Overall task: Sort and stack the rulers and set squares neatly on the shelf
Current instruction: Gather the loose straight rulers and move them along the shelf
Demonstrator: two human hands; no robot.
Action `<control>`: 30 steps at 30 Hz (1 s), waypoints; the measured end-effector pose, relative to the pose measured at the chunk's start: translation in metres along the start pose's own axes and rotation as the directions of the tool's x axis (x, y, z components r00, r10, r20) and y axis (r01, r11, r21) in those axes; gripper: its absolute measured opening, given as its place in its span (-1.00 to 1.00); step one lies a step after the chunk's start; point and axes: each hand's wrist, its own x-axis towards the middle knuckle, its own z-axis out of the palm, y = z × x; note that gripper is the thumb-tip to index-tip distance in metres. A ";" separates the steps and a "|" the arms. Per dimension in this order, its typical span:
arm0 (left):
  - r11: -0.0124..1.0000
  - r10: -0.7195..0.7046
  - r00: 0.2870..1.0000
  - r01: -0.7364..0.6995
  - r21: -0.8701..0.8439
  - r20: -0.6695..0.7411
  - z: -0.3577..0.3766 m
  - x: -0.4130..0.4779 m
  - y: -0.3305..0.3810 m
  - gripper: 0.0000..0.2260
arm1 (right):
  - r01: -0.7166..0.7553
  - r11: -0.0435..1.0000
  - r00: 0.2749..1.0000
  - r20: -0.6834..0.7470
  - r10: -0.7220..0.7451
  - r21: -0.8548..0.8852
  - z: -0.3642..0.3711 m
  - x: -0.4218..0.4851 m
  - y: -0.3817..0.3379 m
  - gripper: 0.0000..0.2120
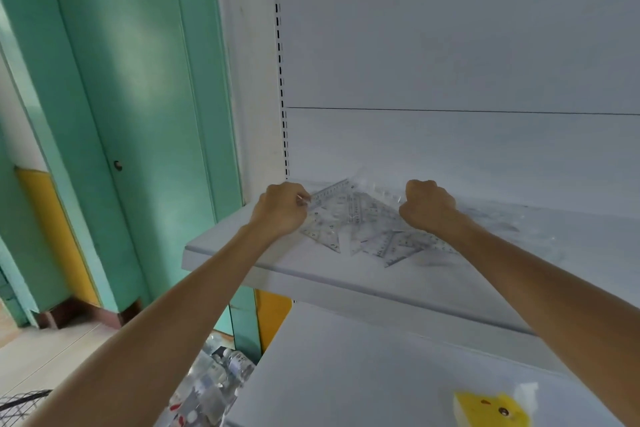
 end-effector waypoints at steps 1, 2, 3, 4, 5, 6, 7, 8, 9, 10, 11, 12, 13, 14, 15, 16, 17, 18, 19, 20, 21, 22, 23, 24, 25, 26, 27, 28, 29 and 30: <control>0.999 0.004 1.000 -0.004 -0.036 -0.002 -0.002 -0.002 0.000 -0.79 | -0.008 1.000 1.000 -0.013 0.008 0.008 0.001 -0.002 0.001 -0.78; 0.996 0.006 1.000 -0.004 -0.093 0.017 -0.002 -0.004 0.001 -0.79 | -0.008 1.000 1.000 -0.024 0.008 0.014 0.000 -0.007 0.002 -0.80; 0.988 0.007 0.999 0.001 -0.156 0.051 -0.002 -0.006 0.002 -0.79 | -0.008 1.000 0.999 -0.031 0.009 0.020 0.000 -0.010 0.004 -0.83; 0.979 0.009 0.996 0.009 -0.202 0.086 -0.002 -0.009 0.004 -0.79 | 0.006 1.000 0.999 -0.034 -0.005 0.021 0.000 -0.015 0.006 -0.85; 0.975 0.010 0.994 0.014 -0.222 0.107 0.000 -0.011 0.006 -0.79 | 0.017 1.000 0.999 -0.027 -0.017 0.009 -0.001 -0.019 0.009 -0.81; 0.973 0.014 0.994 0.012 -0.230 0.110 0.002 -0.012 0.009 -0.80 | 0.025 1.000 1.000 -0.015 -0.026 -0.009 -0.001 -0.023 0.013 -0.74; 0.972 0.023 0.995 0.001 -0.235 0.100 0.005 -0.013 0.012 -0.81 | 0.025 1.000 1.000 -0.014 -0.025 -0.014 -0.001 -0.027 0.018 -0.73; 0.972 0.039 0.996 -0.018 -0.235 0.084 0.009 -0.014 0.016 -0.80 | 0.027 1.000 0.999 -0.036 -0.027 -0.002 -0.002 -0.032 0.025 -0.76; 0.972 0.060 0.996 -0.042 -0.231 0.071 0.012 -0.015 0.021 -0.78 | 0.013 1.000 0.998 -0.055 -0.012 0.018 -0.002 -0.037 0.032 -0.78; 0.971 0.083 0.994 -0.066 -0.231 0.064 0.017 -0.016 0.027 -0.75 | -0.011 0.999 0.997 -0.075 0.014 0.035 -0.004 -0.042 0.041 -0.78; 0.966 0.107 0.992 -0.090 -0.241 0.062 0.022 -0.018 0.034 -0.74 | -0.051 0.998 0.995 -0.086 0.054 0.036 -0.005 -0.047 0.050 -0.80; 0.960 0.132 0.989 -0.112 -0.259 0.065 0.028 -0.019 0.041 -0.72 | -0.090 0.996 0.991 -0.100 0.091 0.016 -0.008 -0.053 0.059 -0.82; 0.951 0.157 0.985 -0.132 -0.280 0.069 0.033 -0.021 0.049 -0.71 | -0.130 0.991 0.985 -0.113 0.127 -0.015 -0.011 -0.058 0.069 -0.80; 0.943 0.181 0.981 -0.152 -0.297 0.071 0.039 -0.022 0.058 -0.70 | -0.164 0.986 0.979 -0.128 0.158 -0.042 -0.015 -0.063 0.080 -0.78; 0.937 0.206 0.976 -0.176 -0.303 0.070 0.044 -0.023 0.066 -0.69 | -0.194 0.980 0.972 -0.143 0.185 -0.053 -0.019 -0.068 0.091 -0.77; 0.932 0.233 0.970 -0.203 -0.299 0.068 0.049 -0.023 0.075 -0.69 | -0.220 0.974 0.964 -0.160 0.210 -0.047 -0.024 -0.072 0.102 -0.78; 0.927 0.258 0.964 -0.227 -0.299 0.069 0.054 -0.023 0.084 -0.70 | -0.243 0.970 0.955 -0.181 0.236 -0.022 -0.028 -0.075 0.113 -0.77; 0.920 0.283 0.956 -0.249 -0.302 0.074 0.059 -0.024 0.093 -0.70 | -0.265 0.964 0.944 -0.203 0.261 0.010 -0.032 -0.078 0.125 -0.74; 0.912 0.310 0.947 -0.272 -0.307 0.081 0.063 -0.024 0.103 -0.70 | -0.287 0.957 0.932 -0.220 0.287 0.035 -0.036 -0.081 0.138 -0.71; 0.903 0.340 0.936 -0.299 -0.307 0.088 0.069 -0.026 0.112 -0.70 | -0.306 0.951 0.923 -0.231 0.308 0.048 -0.039 -0.084 0.150 -0.71; 0.894 0.375 0.922 -0.333 -0.299 0.094 0.074 -0.027 0.122 -0.70 | -0.321 0.946 0.914 -0.246 0.322 0.044 -0.042 -0.088 0.164 -0.73; 0.885 0.409 0.907 -0.368 -0.286 0.100 0.080 -0.028 0.133 -0.70 | -0.333 0.943 0.907 -0.263 0.327 0.026 -0.046 -0.093 0.177 -0.74; 0.876 0.438 0.892 -0.396 -0.275 0.109 0.085 -0.030 0.144 -0.70 | -0.344 0.939 0.903 -0.275 0.331 0.000 -0.050 -0.098 0.191 -0.72; 0.870 0.457 0.881 -0.414 -0.269 0.122 0.092 -0.032 0.156 -0.69 | -0.357 0.934 0.899 -0.281 0.337 -0.020 -0.054 -0.104 0.206 -0.69; 0.866 0.468 0.873 -0.421 -0.269 0.137 0.099 -0.034 0.170 -0.69 | -0.371 0.928 0.894 -0.281 0.348 -0.031 -0.059 -0.111 0.221 -0.66; 0.865 0.473 0.868 -0.425 -0.269 0.151 0.106 -0.036 0.184 -0.68 | -0.381 0.924 0.892 -0.279 0.357 -0.036 -0.064 -0.118 0.236 -0.65; 0.862 0.481 0.862 -0.432 -0.264 0.161 0.114 -0.039 0.198 -0.68 | -0.388 0.921 0.891 -0.273 0.364 -0.038 -0.070 -0.126 0.251 -0.66; 0.857 0.495 0.852 -0.447 -0.257 0.168 0.122 -0.042 0.215 -0.67 | -0.395 0.918 0.889 -0.266 0.372 -0.036 -0.077 -0.134 0.267 -0.67; 0.848 0.513 0.841 -0.467 -0.250 0.170 0.130 -0.045 0.232 -0.67 | -0.405 0.914 0.885 -0.262 0.384 -0.027 -0.083 -0.142 0.283 -0.67; 0.837 0.533 0.830 -0.489 -0.245 0.167 0.138 -0.049 0.250 -0.67 | -0.418 0.908 0.879 -0.260 0.400 -0.017 -0.090 -0.150 0.299 -0.67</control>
